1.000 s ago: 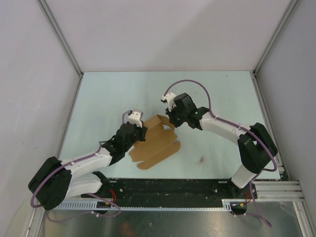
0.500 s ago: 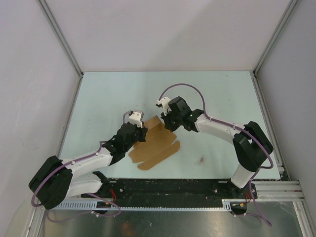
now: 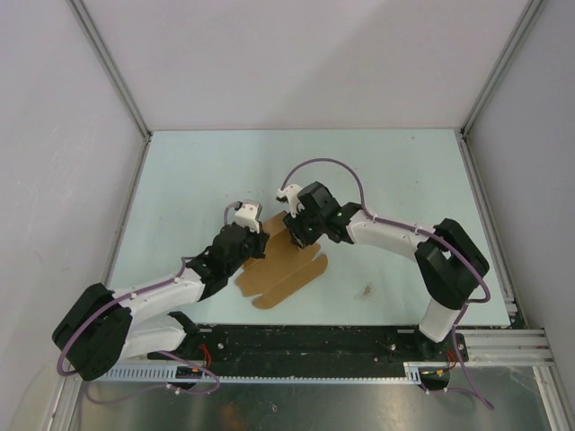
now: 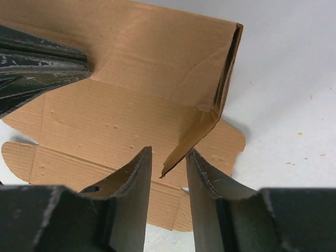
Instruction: Fold the paper box
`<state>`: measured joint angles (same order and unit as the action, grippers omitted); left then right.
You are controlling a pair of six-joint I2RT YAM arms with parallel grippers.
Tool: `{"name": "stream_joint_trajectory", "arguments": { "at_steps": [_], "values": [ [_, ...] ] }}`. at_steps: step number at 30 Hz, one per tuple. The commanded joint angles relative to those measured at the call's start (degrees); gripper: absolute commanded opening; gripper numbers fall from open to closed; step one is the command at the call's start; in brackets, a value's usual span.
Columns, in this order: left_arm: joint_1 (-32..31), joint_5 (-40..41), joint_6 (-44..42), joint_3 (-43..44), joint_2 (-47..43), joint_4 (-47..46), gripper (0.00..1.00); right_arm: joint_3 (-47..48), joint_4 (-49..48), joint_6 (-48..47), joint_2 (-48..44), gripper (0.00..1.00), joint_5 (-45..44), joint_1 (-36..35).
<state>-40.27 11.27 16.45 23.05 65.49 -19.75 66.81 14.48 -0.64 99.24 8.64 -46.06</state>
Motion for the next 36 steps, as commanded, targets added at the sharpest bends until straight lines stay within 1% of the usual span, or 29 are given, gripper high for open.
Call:
{"name": "stream_joint_trajectory", "arguments": {
  "at_steps": [1,9,12,13,15,18,23,28,32,36],
  "values": [
    [-0.2,-0.7,-0.2,0.8,0.3,1.5,0.10,2.2,-2.3,0.1,0.0,0.38,2.3,-0.3],
    [-0.2,-0.8,-0.2,0.8,0.5,1.5,0.10,1.0,-8.5,0.2,2.3,0.39,8.1,0.4],
    [-0.2,-0.5,-0.2,0.6,0.2,1.5,0.10,-1.8,-13.6,0.4,2.4,0.39,12.4,1.5],
    [-0.2,-0.5,-0.2,0.5,0.2,1.5,0.10,-2.6,-17.4,0.4,2.1,0.40,14.4,1.8],
    [-0.2,-0.5,-0.3,0.5,0.1,1.5,0.10,-4.0,-19.0,0.4,1.1,0.40,15.8,2.5],
    [-0.2,-0.4,-0.3,0.5,0.1,1.5,0.11,-4.8,-18.9,-0.3,-0.4,0.41,16.8,3.4],
    [-0.2,-0.5,-0.4,0.9,0.0,1.5,0.11,-6.5,-15.9,-3.5,-5.7,0.43,18.6,5.7],
    [-0.2,-0.4,-0.6,1.0,-1.0,1.7,0.12,-9.7,-15.2,-6.8,-10.1,0.50,18.3,7.9],
    [-0.2,-0.5,-0.9,1.7,-2.1,3.0,0.13,-10.8,-14.8,-9.6,-9.9,0.56,15.3,9.0],
    [-0.2,-0.6,-1.2,3.0,-4.1,4.3,0.17,-11.8,-18.2,-10.8,-7.4,0.60,17.3,9.5]
  ]
}}
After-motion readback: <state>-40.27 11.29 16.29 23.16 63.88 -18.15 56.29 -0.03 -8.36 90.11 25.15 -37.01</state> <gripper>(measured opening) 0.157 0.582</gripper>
